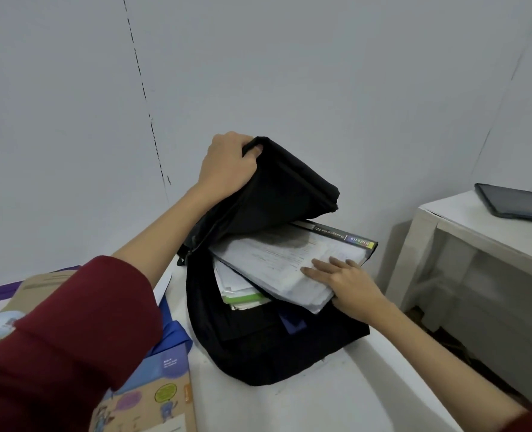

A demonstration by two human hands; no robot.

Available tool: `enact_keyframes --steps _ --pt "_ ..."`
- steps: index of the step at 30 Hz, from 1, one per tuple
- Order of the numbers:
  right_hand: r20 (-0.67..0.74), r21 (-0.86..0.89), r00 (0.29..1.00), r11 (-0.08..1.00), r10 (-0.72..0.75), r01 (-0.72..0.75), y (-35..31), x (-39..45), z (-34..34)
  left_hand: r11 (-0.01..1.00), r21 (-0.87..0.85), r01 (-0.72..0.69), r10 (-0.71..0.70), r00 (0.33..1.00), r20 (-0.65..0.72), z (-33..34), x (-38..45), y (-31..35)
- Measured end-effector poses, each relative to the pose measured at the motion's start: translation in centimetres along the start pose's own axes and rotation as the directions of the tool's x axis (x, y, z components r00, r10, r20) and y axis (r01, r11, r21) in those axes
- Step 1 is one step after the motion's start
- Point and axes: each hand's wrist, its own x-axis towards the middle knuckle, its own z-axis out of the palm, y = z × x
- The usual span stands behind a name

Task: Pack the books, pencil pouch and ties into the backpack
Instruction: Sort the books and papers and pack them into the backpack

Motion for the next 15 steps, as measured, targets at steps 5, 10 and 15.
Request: enact_keyframes --steps 5,10,15 --pt "-0.166 -0.088 0.985 0.996 -0.041 0.026 -4.7 1.9 -0.5 1.000 -0.028 0.002 -0.002 1.000 -0.016 -0.1 0.0 -0.2" --pt "-0.254 -0.074 0.965 0.996 -0.072 0.054 -7.7 6.2 -1.2 0.999 -0.034 -0.003 0.002 1.000 -0.021 -0.4 0.0 -0.3" --pt "0.151 0.490 0.981 0.871 -0.120 0.031 -5.0 7.6 0.2 0.998 -0.057 0.008 -0.009 1.000 -0.023 -0.6 0.2 -1.0"
